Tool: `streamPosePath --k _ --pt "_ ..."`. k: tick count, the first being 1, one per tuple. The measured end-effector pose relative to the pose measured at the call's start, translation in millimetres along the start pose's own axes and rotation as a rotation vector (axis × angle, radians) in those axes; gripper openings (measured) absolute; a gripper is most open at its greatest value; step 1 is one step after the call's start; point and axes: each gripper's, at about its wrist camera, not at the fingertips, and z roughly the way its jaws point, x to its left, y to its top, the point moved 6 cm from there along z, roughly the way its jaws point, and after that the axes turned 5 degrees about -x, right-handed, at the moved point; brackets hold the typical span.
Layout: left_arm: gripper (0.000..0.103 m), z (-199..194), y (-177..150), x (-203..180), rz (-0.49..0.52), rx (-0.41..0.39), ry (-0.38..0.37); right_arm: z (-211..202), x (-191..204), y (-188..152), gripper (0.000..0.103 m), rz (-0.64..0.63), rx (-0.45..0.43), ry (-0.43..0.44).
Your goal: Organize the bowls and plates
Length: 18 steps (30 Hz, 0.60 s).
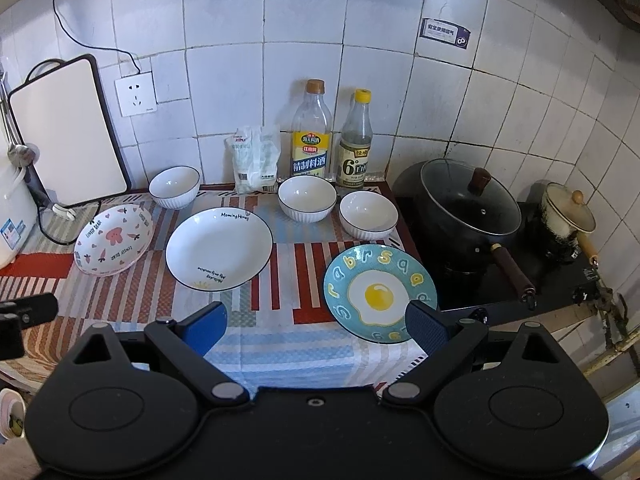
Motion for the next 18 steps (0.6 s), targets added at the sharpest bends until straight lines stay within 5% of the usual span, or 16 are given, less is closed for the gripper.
streamPosePath --k 18 --pt "0.103 18 -2 5 -0.002 0.041 -0.015 10 -6 -8 0.099 0.041 0.039 -0.017"
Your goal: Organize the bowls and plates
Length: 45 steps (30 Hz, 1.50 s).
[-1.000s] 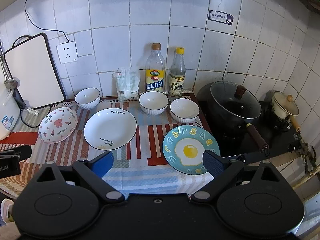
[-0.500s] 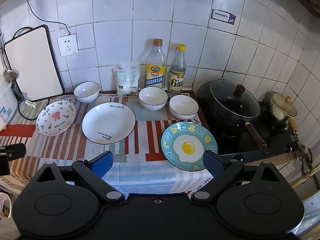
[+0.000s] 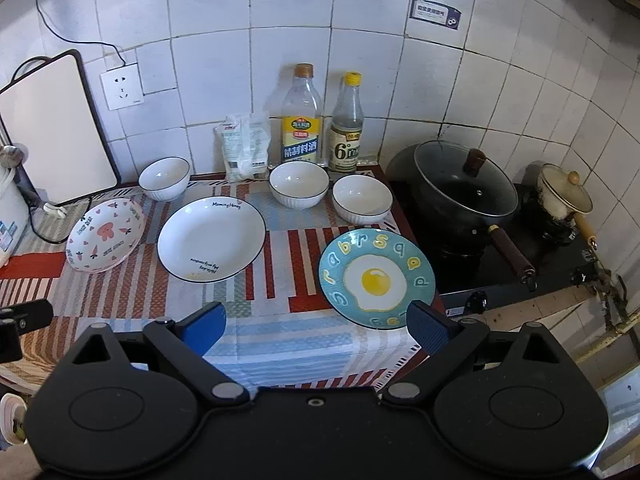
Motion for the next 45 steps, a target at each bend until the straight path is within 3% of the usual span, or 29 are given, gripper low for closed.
streamPosePath --k 4,10,13,17,21,23,29,32,35,37,39,43,45 --pt "0.103 1 10 1 0.008 -0.027 -0.065 2 -1 6 0.099 -0.009 -0.026 0.026" --pt "0.103 -4 49 13 0.019 -0.143 -0.097 10 -1 30 0.099 0.017 -0.157 0.179" --pt "0.102 12 65 19 0.007 -0.133 -0.121 27 0 42 0.099 0.039 -0.148 0.242" --pt "0.101 49 77 27 -0.031 -0.095 -0.109 54 13 56 0.098 -0.032 -0.144 0.262" --pt "0.1 84 78 30 -0.05 -0.066 -0.077 74 27 71 0.098 -0.089 -0.271 0.259" --pt "0.1 100 80 31 -0.07 -0.053 -0.076 88 35 75 0.098 -0.109 -0.282 0.285" --pt "0.1 159 81 23 -0.117 -0.063 -0.059 154 48 80 0.098 -0.079 -0.226 0.367" --pt "0.1 192 78 16 -0.108 -0.049 -0.06 184 53 73 0.098 -0.12 -0.23 0.319" --pt "0.1 223 76 8 -0.091 -0.023 -0.063 216 57 64 0.098 -0.176 -0.205 0.34" --pt "0.096 242 72 3 -0.073 -0.005 -0.055 236 56 60 0.098 -0.157 -0.172 0.357" --pt "0.084 260 69 -3 -0.031 0.017 -0.047 258 53 56 0.098 -0.105 -0.117 0.383" --pt "0.084 282 63 -8 -0.028 0.057 -0.064 299 50 45 0.095 0.01 0.016 0.421" --pt "0.083 296 58 -6 -0.04 0.092 -0.065 317 52 40 0.085 0.051 0.075 0.434"
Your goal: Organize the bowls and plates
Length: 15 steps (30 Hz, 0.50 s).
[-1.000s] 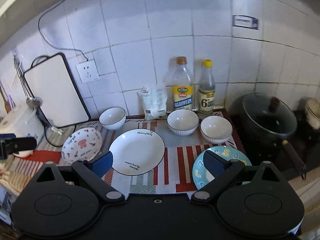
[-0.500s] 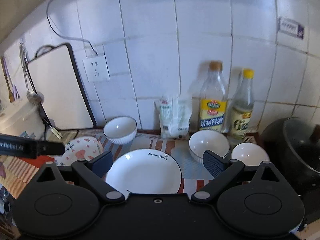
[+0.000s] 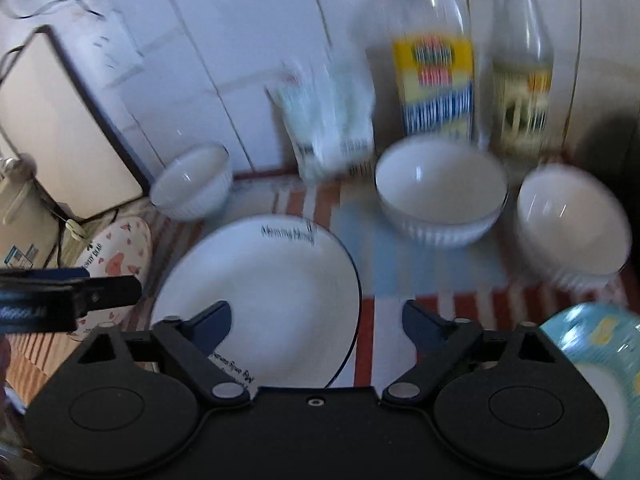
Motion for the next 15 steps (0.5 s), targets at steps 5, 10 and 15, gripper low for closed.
streamPosePath --k 5,10,15 --pt "0.071 33 -13 4 0.031 0.085 0.037 27 -10 -11 0.08 0.05 0.048 -0.012" --pt "0.063 52 -20 12 0.015 0.121 0.067 41 -13 -17 0.059 0.08 0.084 -0.003" --pt "0.025 63 -30 17 -0.044 0.194 0.038 48 -17 -20 0.036 0.119 0.114 0.034"
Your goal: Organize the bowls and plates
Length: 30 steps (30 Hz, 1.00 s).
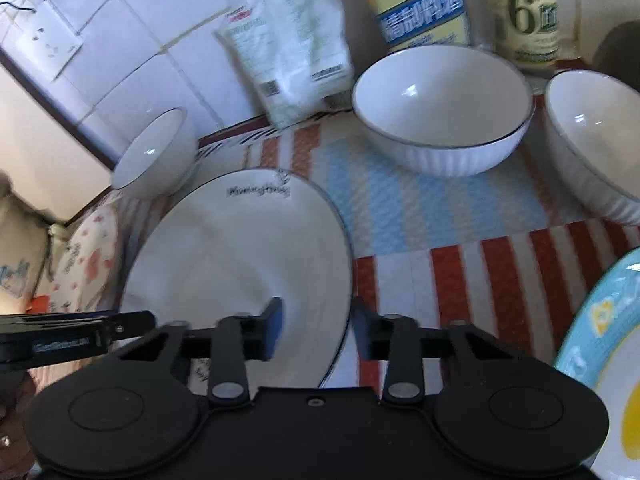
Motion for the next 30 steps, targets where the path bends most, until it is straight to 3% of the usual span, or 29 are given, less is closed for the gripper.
streamPosePath --k 5,8,16,20,30 --pt "0.024 3 -5 1 -0.017 -0.019 -0.001 2 -5 1 0.023 0.006 0.013 0.004" --pt "0.025 3 -5 1 -0.026 -0.047 0.007 2 -7 1 0.023 0.01 0.014 0.02" --pt "0.023 -8 -6 -9 0.107 -0.096 0.075 -8 -1 4 0.019 -0.032 0.017 0.033" --pt "0.023 -13 -8 2 0.027 -0.074 0.067 -25 11 -1 0.019 -0.112 0.017 0.058" --pt "0.024 -49 -33 -12 0.074 -0.106 0.044 -67 15 -24 0.02 -0.14 -0.022 0.05"
